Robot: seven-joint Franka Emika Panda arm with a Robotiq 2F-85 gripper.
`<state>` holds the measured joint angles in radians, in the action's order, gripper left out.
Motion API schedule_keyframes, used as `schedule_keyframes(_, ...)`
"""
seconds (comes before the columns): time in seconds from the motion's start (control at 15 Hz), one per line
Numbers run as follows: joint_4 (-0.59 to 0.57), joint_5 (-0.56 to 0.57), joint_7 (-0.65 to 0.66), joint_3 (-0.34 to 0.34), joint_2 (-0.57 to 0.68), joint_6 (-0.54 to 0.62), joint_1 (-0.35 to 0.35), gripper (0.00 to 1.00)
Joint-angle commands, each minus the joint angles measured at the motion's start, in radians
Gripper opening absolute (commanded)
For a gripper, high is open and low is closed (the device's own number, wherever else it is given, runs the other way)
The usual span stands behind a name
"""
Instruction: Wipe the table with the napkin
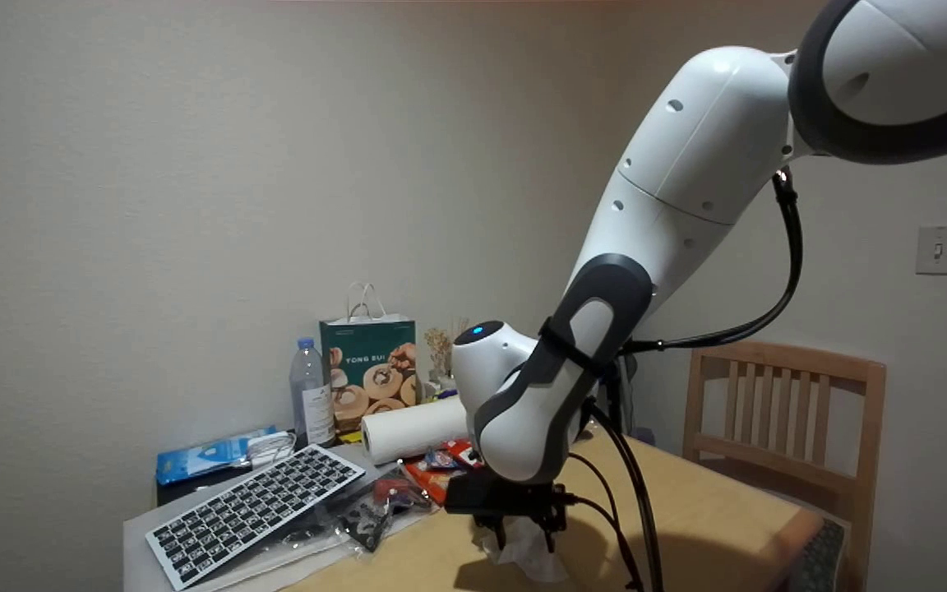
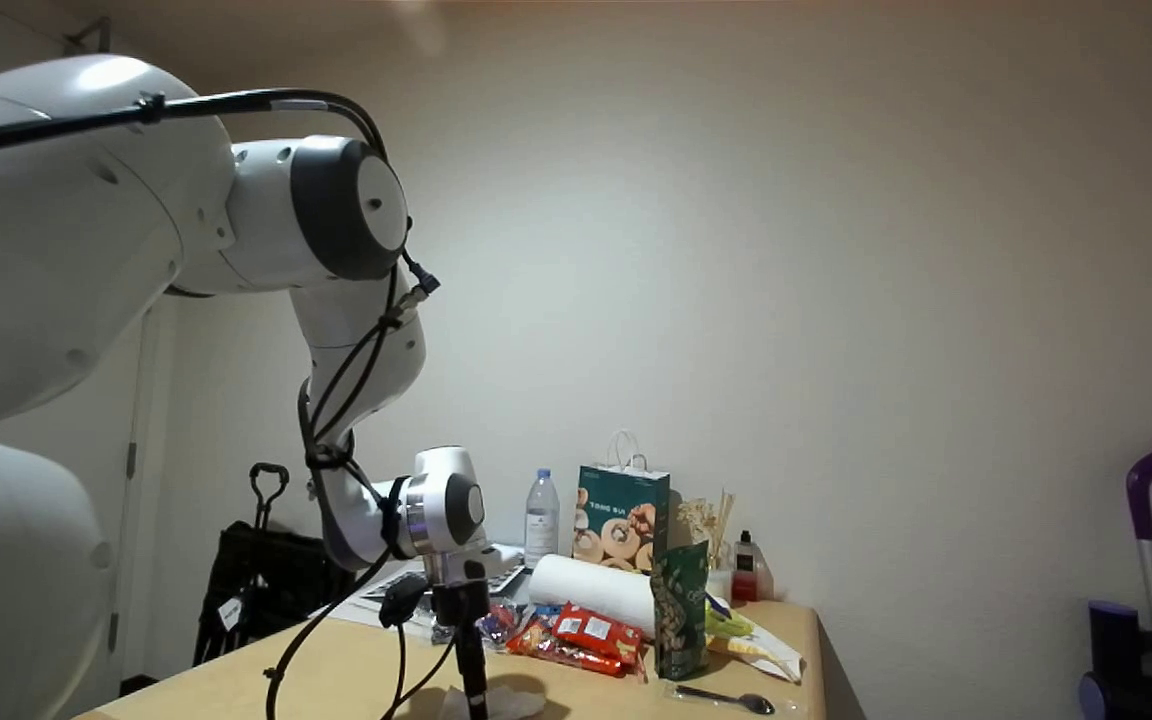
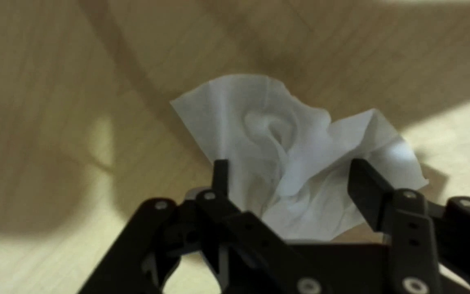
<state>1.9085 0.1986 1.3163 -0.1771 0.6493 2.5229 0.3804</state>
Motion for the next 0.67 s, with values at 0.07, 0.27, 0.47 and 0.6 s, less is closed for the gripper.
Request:
schedule_keyframes(0.07, 0.069, 0.002, 0.036, 0.009, -0.040, 0.071, -0.015, 0.39)
schedule_keyframes(0.27, 0.046, -0.012, 0.009, 0.024, -0.017, 0.079, -0.030, 0.20)
schedule_keyframes(0.47, -0.032, 0.004, -0.018, 0.042, 0.049, 0.057, -0.021, 0.02)
schedule_keyframes(0.6, -0.075, 0.026, -0.034, 0.043, 0.084, 0.022, -0.002, 0.00)
